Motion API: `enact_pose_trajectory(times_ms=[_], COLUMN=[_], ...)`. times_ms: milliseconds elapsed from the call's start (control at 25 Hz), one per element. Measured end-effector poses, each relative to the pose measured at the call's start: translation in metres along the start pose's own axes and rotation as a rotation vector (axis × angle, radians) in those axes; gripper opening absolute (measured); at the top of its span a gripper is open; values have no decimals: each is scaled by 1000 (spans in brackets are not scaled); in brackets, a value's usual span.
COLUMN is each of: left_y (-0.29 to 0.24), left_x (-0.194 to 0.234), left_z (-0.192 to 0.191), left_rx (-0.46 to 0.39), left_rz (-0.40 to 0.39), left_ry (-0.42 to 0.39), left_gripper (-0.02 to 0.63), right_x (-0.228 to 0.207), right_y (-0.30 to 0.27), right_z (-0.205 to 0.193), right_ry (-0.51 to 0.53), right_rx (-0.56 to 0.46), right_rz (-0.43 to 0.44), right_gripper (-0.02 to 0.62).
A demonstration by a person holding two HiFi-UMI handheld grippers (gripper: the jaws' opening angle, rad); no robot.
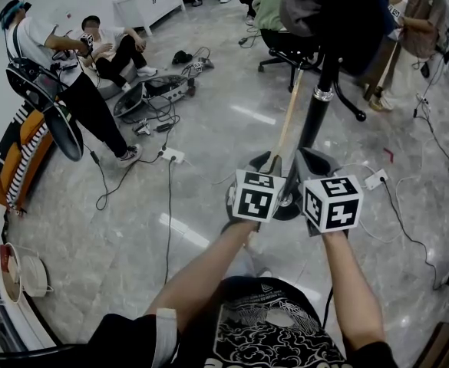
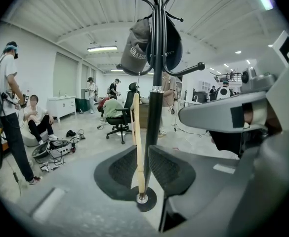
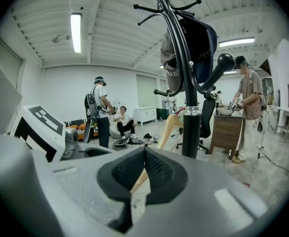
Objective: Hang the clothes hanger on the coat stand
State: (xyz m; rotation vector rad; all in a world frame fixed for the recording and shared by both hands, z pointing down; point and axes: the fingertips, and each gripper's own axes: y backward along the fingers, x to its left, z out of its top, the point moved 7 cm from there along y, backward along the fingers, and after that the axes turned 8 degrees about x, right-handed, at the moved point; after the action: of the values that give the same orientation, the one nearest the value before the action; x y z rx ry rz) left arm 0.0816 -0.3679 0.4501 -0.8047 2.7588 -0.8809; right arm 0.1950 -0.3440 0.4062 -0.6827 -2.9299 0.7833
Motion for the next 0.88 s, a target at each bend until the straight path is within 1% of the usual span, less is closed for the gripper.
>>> enact_pose_trajectory(times_ms=[320, 680, 880], left_y=[12, 34, 51], left_x=[-6, -27, -34], left_z=[10, 22, 28], left_rx=[-27, -72, -87], left_rz=[5, 1, -6], left_ry=[-4, -4, 1], left_gripper=[56, 55, 55], right_x=[0, -1, 6], right_y=[7, 26, 38], right_z=[-1, -7, -2], right_ry=[-10, -20, -17], right_rx=[-5, -8, -10], right_rz=[9, 27, 36], right_gripper=[0, 0, 0])
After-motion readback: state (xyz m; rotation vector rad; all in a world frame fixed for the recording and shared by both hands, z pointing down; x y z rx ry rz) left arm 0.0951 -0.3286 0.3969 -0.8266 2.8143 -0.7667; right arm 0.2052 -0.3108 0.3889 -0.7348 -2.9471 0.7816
